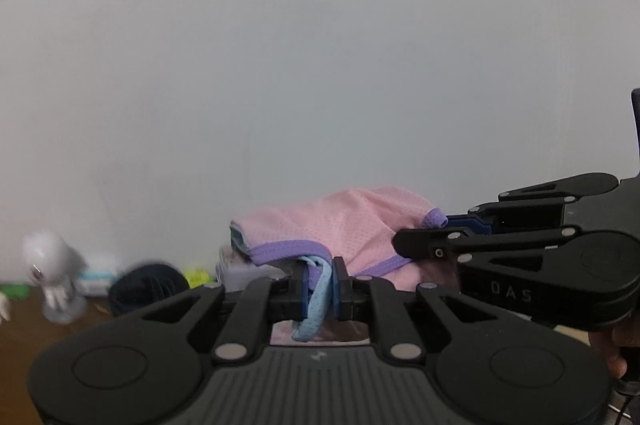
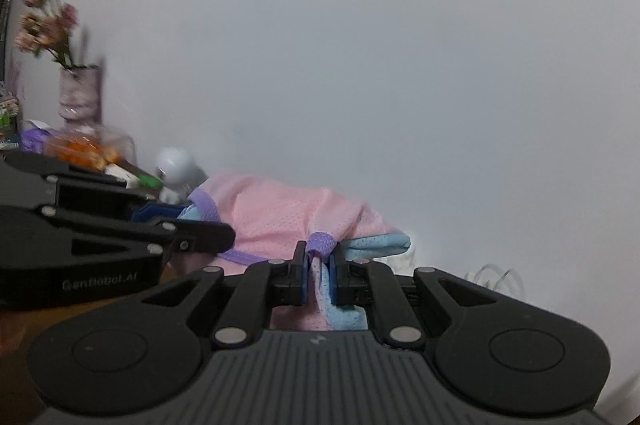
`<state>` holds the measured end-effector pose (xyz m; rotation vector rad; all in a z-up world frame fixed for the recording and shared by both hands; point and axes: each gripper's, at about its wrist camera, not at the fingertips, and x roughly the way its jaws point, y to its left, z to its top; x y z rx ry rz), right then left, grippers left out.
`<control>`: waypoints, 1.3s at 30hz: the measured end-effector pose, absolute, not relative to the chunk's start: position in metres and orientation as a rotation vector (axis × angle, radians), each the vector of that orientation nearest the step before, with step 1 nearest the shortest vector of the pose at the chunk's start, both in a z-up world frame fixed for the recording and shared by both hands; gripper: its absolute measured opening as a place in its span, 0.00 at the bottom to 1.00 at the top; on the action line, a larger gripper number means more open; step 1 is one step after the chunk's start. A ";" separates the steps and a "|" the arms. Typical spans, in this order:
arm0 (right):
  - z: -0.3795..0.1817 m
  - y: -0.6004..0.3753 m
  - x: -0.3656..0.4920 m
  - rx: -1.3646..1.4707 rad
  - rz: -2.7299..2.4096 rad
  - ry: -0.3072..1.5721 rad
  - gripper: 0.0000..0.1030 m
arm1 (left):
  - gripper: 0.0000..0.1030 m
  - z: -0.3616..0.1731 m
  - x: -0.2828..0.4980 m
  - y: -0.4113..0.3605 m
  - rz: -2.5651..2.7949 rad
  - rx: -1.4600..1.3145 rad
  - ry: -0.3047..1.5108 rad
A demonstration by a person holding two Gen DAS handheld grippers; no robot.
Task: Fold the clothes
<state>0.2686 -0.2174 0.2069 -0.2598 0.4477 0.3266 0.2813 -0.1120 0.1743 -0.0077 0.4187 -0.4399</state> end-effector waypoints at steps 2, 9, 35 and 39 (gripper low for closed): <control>0.184 -0.224 0.299 -0.245 0.326 0.504 0.08 | 0.09 0.150 0.306 -0.121 -0.435 -0.011 0.467; 0.118 -0.246 0.328 -0.257 0.279 0.646 0.43 | 0.27 0.091 0.322 -0.120 -0.462 0.028 0.567; 0.171 -0.271 0.252 -0.113 0.172 0.567 0.36 | 0.16 0.143 0.238 -0.071 -0.358 -0.021 0.534; 0.180 -0.266 0.178 -0.090 0.175 0.537 0.60 | 0.47 0.139 0.161 -0.039 -0.233 -0.042 0.527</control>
